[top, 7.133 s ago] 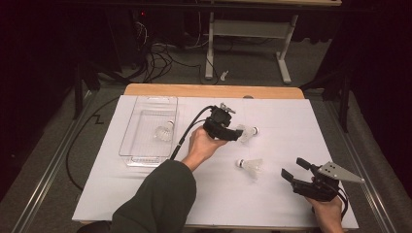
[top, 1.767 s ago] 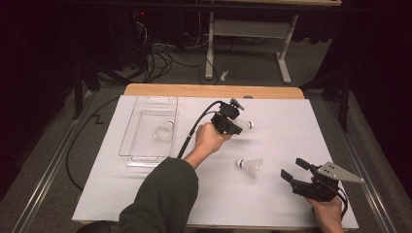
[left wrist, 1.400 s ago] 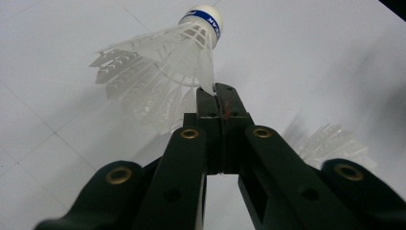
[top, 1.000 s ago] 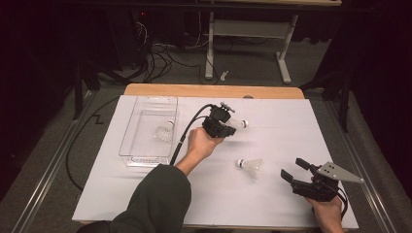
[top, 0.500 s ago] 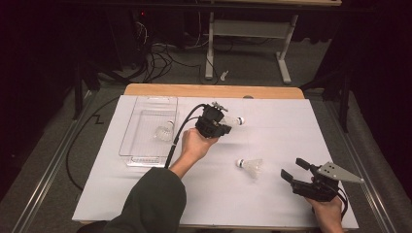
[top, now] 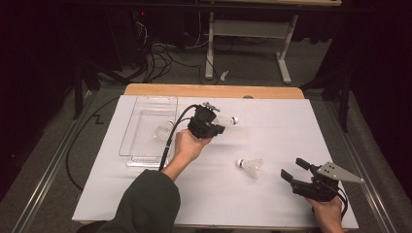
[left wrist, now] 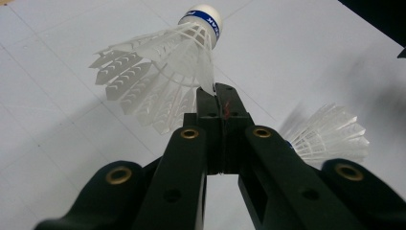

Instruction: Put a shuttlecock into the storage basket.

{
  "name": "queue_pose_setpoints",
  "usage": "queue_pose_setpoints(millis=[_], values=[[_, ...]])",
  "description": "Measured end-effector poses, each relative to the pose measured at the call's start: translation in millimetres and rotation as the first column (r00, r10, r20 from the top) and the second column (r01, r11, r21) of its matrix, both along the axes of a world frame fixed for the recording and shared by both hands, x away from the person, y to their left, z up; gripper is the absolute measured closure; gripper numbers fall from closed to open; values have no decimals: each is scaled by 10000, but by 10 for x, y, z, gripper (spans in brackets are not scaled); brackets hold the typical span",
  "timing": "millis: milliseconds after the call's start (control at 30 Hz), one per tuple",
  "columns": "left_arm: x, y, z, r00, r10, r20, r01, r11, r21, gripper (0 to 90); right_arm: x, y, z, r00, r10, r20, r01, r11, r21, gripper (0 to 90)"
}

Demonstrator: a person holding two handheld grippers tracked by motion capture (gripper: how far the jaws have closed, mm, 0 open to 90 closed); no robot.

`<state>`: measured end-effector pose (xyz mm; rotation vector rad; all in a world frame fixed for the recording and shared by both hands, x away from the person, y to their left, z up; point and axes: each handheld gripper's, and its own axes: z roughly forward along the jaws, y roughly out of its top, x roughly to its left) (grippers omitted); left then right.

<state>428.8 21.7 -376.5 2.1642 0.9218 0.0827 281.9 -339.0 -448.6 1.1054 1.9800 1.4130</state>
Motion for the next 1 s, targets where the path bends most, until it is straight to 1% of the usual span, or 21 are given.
queue_pose_setpoints(millis=[200, 300, 567, 633, 833, 1000], values=[[-34, 38, 44, 9999, 0, 139, 1, 10000, -59, 900, -4, -2, 1, 10000, 3, -7, -3, 10000, 18, 238], [-56, 69, 64, 9998, 13, 193, -10, 9999, -154, 900, -2, -1, 1, 10000, 11, -1, -11, 10000, 5, 238], [-90, 174, 103, 9996, 131, 251, -126, 9997, -200, 900, -1, 0, 0, 10000, -5, -34, 5, 10000, 22, 237], [-102, 194, 110, 9996, 180, 233, -173, 9994, -286, 900, 0, 0, -1, 10000, -3, -32, 3, 10000, 15, 237], [-133, 259, 139, 9995, 187, 239, -181, 9996, -224, 900, 0, -1, -1, 10000, 1, -44, -1, 10000, 25, 238], [-158, 314, 160, 9991, 296, 295, -287, 9991, -321, 900, 0, 0, -1, 10000, -5, -49, 5, 10000, 33, 237]])
